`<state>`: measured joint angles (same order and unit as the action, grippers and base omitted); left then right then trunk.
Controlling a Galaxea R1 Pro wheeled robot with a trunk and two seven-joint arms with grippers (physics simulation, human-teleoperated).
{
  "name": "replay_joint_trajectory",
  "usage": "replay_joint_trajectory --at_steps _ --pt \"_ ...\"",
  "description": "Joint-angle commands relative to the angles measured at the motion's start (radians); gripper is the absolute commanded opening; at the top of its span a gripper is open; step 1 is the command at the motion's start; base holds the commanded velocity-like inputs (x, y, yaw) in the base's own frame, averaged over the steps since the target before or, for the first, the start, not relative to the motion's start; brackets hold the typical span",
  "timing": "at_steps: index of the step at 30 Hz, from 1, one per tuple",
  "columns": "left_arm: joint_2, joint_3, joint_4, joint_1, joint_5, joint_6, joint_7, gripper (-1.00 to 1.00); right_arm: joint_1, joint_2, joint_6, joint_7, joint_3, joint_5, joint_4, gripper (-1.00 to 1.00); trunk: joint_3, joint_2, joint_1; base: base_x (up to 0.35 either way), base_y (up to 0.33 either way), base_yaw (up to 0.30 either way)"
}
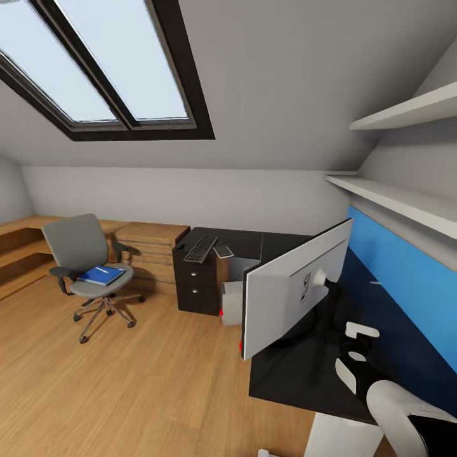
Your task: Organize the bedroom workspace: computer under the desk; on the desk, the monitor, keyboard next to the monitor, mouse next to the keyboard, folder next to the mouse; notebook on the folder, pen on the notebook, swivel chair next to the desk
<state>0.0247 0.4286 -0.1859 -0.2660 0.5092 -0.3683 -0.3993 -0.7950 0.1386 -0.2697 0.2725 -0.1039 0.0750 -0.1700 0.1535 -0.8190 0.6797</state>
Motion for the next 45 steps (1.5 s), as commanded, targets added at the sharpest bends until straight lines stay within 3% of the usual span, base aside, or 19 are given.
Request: replay_joint_trajectory --at_steps 1,45 --pt "0.0 0.009 0.0 -0.001 0.006 -0.003 -0.006 1.0 -0.001 0.0 0.002 -0.003 -0.002 0.008 0.001 1.0 0.002 -0.001 0.0 0.221 -0.001 0.0" --pt "0.001 0.009 0.0 -0.001 0.006 -0.004 -0.006 1.0 -0.001 0.001 0.001 -0.003 -0.002 0.004 -0.006 1.0 0.002 -0.001 0.0 0.09 0.0 0.0"
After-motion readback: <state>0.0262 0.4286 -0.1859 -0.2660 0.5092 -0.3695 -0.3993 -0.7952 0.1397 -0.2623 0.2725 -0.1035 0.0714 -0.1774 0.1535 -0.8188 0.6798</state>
